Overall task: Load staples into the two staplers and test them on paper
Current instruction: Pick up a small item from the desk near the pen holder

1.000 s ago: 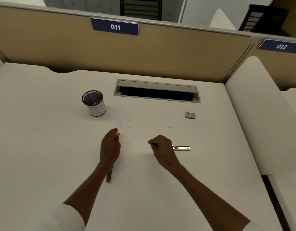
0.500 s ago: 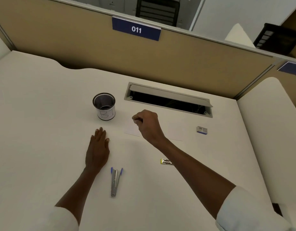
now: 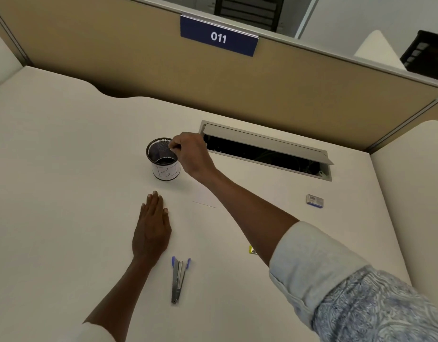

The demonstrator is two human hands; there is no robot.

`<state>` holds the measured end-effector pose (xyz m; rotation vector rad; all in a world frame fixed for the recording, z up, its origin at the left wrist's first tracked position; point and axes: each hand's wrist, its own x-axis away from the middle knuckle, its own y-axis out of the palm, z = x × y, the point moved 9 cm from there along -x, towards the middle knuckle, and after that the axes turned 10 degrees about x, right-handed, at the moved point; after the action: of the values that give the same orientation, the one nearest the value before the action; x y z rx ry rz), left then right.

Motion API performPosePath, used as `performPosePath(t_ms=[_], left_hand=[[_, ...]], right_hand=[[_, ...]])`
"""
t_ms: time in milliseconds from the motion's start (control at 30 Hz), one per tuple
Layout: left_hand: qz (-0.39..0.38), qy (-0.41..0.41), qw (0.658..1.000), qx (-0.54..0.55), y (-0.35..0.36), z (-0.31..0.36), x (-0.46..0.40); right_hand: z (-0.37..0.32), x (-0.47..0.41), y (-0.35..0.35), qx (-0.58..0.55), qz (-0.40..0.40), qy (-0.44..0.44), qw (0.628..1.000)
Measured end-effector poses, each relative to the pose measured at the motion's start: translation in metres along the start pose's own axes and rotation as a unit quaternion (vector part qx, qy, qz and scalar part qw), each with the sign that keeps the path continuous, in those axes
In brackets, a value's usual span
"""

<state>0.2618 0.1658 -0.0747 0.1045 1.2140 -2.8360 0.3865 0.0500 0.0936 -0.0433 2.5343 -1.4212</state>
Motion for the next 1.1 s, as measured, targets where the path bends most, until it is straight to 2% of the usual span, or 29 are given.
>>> performPosePath(t_ms=[200, 567, 900, 1100], left_hand=[[0.0, 0.004, 1.0, -0.008, 0.001, -0.001, -0.001], [-0.004, 0.004, 1.0, -0.001, -0.002, 0.004, 0.0], [-0.053, -0.045, 0.997, 0.034, -0.002, 0.006, -0.005], [-0.043, -0.046, 0.996, 0.056, -0.008, 0.047, 0.002]], right_hand=[[-0.001, -0.007, 0.01, 0.003, -0.025, -0.005, 1.0], [0.016, 0.022, -0.021, -0.045, 0.042, -0.002, 0.998], [0.073, 0.112, -0.074, -0.069, 0.085, 0.062, 0.992], [0.112, 0.173, -0.107, -0.073, 0.116, 0.106, 0.985]])
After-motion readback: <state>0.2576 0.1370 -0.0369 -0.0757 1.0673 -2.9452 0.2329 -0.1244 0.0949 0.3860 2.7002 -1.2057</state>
